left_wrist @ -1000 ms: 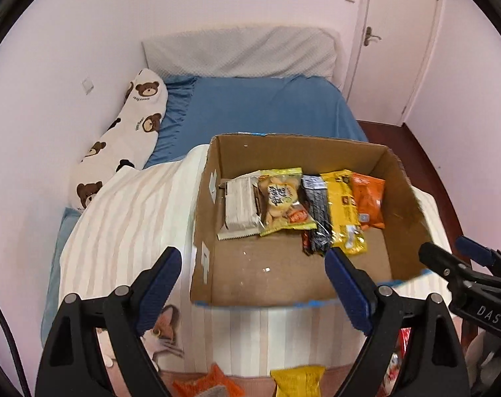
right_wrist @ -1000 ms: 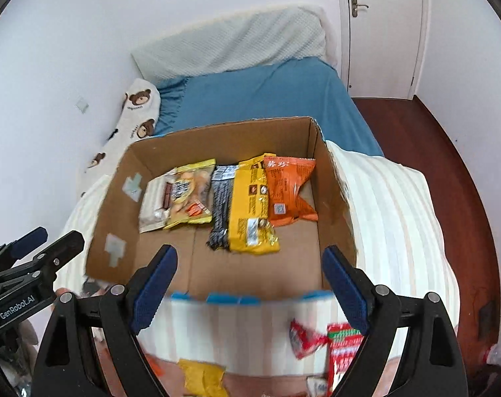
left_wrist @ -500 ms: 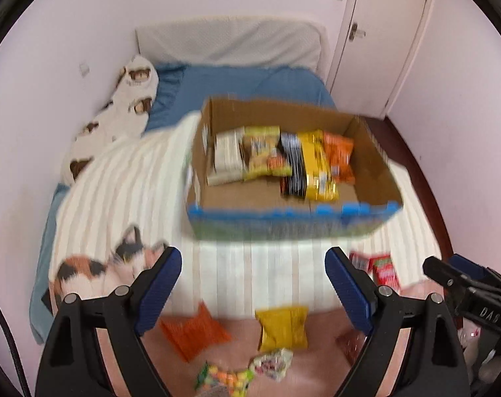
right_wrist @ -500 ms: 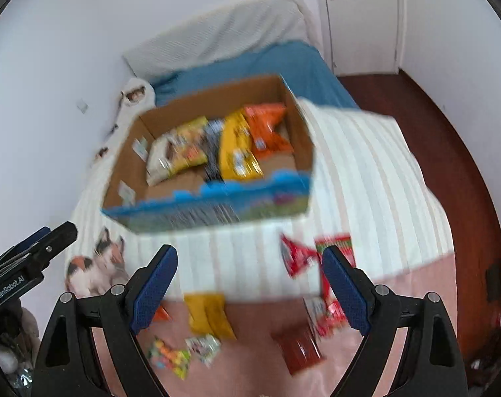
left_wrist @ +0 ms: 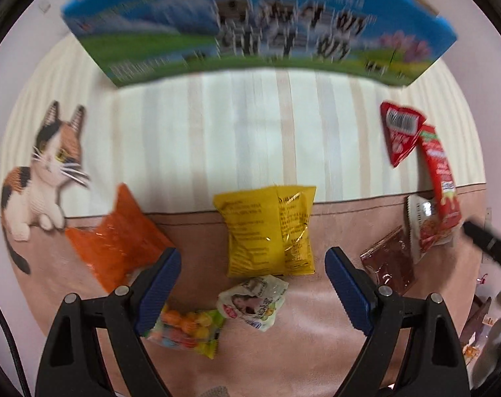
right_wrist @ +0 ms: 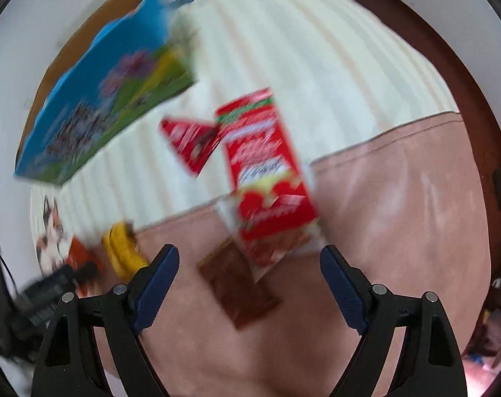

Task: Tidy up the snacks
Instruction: 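Move both tools back toward the remaining snacks on the bed, then grasp the yellow chip bag with the left tool while the right grasps the red packet, then lift both packets and carry them toward the cardboard box, then lower both packets into the box and open both tools, then move both tools back to the snacks on the bed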

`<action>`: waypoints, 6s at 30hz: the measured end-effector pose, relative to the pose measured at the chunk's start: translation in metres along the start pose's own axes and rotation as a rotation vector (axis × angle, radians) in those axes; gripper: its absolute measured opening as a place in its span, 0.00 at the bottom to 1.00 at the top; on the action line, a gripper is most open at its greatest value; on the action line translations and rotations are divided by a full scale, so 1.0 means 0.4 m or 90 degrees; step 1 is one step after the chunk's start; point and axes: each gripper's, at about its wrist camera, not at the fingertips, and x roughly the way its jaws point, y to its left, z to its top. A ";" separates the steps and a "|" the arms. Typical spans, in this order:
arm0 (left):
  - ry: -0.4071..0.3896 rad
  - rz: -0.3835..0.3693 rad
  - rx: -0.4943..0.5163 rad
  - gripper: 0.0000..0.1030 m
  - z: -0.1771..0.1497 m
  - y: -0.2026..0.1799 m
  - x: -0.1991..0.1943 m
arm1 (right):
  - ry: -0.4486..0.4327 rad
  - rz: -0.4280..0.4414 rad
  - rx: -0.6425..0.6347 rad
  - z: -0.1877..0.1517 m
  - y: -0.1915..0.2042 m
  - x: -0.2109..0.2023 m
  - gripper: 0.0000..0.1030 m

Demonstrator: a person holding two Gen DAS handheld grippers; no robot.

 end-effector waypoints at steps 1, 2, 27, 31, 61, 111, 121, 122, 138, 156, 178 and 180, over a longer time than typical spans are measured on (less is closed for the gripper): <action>0.008 -0.003 -0.005 0.86 0.001 -0.003 0.013 | -0.005 0.003 -0.002 0.020 -0.006 0.005 0.87; 0.016 -0.010 -0.010 0.86 0.002 -0.004 0.024 | -0.005 0.001 -0.007 0.040 -0.006 0.015 0.87; 0.075 -0.075 -0.056 0.79 0.038 -0.029 0.204 | 0.128 -0.025 -0.133 0.059 0.089 0.152 0.52; 0.073 -0.075 -0.055 0.77 0.041 -0.009 0.223 | 0.155 -0.042 -0.117 0.063 0.083 0.186 0.53; 0.022 -0.082 -0.040 0.51 0.045 -0.014 0.165 | 0.158 -0.034 -0.110 0.067 0.154 0.191 0.25; -0.130 -0.226 0.030 0.51 0.145 0.017 -0.398 | -0.052 0.215 -0.172 0.126 0.291 -0.281 0.08; -0.177 -0.142 0.050 0.51 0.361 0.059 -0.501 | -0.094 0.238 -0.245 0.297 0.480 -0.317 0.08; -0.174 -0.127 0.048 0.51 0.385 0.071 -0.496 | -0.094 0.238 -0.251 0.319 0.506 -0.306 0.08; -0.051 -0.012 -0.001 0.53 0.611 0.214 -0.265 | 0.019 0.249 -0.260 0.471 0.736 0.014 0.09; -0.085 -0.030 -0.070 0.75 0.517 0.251 -0.243 | -0.024 -0.001 -0.335 0.442 0.699 0.055 0.89; -0.173 0.012 -0.001 0.75 0.108 0.124 -0.311 | -0.086 0.009 -0.220 0.173 0.394 -0.170 0.90; -0.134 0.025 0.005 0.75 0.054 0.123 -0.261 | -0.060 -0.002 -0.206 0.134 0.344 -0.147 0.90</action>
